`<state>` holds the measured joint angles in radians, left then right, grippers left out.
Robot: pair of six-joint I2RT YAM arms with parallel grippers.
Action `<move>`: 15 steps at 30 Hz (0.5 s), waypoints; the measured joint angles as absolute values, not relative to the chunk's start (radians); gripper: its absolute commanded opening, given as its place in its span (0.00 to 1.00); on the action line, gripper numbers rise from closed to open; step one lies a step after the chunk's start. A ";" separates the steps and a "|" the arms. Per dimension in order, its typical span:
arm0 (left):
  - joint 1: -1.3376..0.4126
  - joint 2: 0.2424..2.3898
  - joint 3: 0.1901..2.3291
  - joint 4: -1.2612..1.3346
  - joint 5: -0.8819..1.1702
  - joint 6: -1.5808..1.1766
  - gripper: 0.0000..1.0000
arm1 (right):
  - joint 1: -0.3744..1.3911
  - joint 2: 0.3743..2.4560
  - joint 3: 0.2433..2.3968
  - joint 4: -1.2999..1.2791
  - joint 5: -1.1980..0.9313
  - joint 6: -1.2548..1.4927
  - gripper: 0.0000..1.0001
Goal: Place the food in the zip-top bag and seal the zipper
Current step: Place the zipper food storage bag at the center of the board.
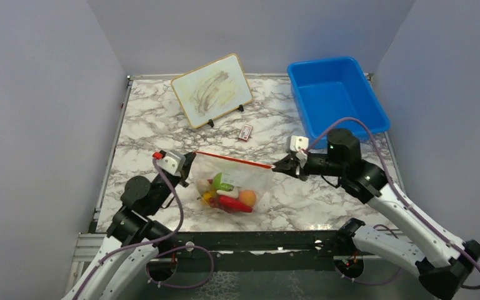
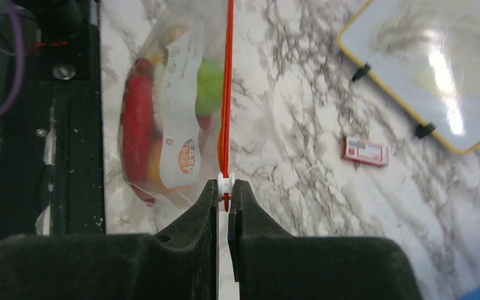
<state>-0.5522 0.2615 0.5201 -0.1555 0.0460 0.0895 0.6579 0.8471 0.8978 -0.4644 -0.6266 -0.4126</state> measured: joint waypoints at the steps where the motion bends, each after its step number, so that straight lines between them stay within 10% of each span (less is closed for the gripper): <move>1: -0.551 0.276 0.487 -0.142 0.003 0.070 0.01 | 0.656 0.871 0.874 -0.435 -0.612 -0.396 0.01; 15: -0.530 0.786 0.632 -0.011 -0.314 0.012 0.57 | 0.554 1.351 0.932 -0.249 -0.353 -0.308 0.07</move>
